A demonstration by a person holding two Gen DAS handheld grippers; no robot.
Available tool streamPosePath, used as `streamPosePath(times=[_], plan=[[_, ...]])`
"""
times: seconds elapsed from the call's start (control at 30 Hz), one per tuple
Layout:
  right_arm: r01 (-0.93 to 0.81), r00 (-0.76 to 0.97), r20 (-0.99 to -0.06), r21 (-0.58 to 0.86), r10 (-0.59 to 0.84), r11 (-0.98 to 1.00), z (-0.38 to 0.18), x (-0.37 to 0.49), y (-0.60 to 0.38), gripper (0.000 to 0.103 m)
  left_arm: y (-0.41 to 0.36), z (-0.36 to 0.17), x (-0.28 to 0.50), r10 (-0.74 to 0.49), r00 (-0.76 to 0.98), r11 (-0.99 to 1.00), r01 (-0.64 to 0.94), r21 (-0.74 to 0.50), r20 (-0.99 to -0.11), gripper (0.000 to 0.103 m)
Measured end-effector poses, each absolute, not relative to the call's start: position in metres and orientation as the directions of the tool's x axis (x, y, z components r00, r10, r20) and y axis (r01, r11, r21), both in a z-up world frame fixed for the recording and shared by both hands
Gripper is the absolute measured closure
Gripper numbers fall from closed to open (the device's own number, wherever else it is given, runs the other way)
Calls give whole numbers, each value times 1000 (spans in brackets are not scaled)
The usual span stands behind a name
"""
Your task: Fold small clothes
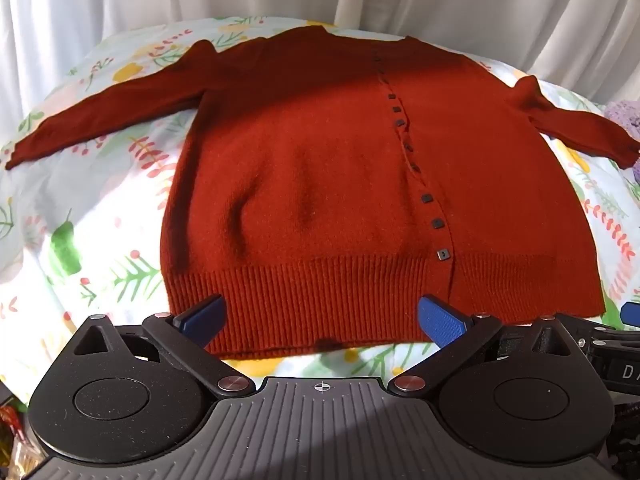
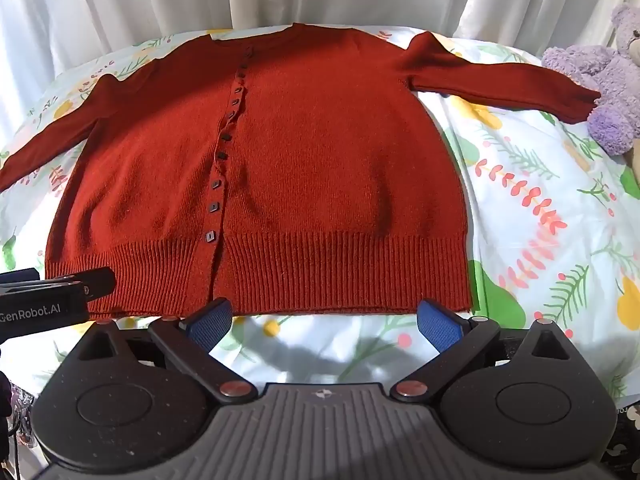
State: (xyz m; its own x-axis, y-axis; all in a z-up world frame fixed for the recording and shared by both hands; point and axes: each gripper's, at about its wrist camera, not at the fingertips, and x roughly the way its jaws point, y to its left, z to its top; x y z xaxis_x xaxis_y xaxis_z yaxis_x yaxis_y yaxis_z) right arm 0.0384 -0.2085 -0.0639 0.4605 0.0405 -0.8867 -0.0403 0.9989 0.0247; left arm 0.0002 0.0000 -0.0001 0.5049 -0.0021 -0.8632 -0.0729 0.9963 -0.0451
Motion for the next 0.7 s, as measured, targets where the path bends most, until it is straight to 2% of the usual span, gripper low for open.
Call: streamPosePath(times=[0.7], plan=[[-52,448,-892,42,61,998,-68,38,-211,4,-2,-7,-1,9,496,996,-81,-36,-868,0]])
